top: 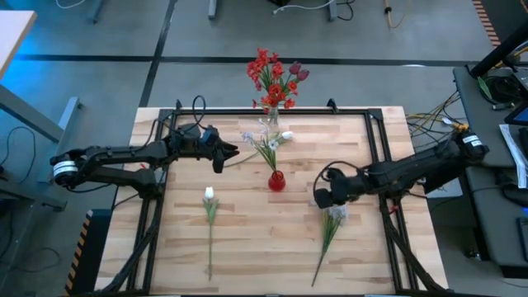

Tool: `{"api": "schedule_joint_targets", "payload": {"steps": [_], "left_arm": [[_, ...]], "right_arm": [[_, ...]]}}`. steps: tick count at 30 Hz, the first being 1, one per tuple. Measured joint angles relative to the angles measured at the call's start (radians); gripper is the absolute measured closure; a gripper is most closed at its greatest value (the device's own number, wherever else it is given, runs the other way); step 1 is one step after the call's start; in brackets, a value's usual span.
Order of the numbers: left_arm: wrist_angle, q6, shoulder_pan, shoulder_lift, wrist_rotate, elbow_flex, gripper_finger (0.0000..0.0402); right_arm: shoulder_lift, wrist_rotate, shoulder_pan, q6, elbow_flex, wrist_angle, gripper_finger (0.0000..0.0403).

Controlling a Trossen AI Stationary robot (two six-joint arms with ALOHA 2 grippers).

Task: Sort flowers into vase by color
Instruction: Put the white flowers into the red vase

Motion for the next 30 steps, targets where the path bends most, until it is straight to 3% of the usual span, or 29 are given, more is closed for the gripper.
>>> {"api": "schedule_joint_targets", "payload": {"steps": [6,12,19,30], "left_arm": [[0.000,-0.003,0.000,0.000,-0.002,-0.023,0.0290],[0.013,-0.003,0.000,-0.001,-0.002,-0.034,0.0290],[0.018,0.001,0.000,-0.001,-0.002,-0.034,0.0290],[0.036,0.023,0.000,-0.001,-0.002,-0.038,0.0290]], "right_arm": [[0.027,-0.028,0.102,0.221,0.000,-0.075,0.0195],[0.048,-0.087,0.176,0.420,0.000,-0.077,0.0152],[0.124,-0.171,0.237,0.640,0.000,-0.042,0.0143],[0.364,-0.240,0.247,0.678,0.000,0.177,0.0143]]}}
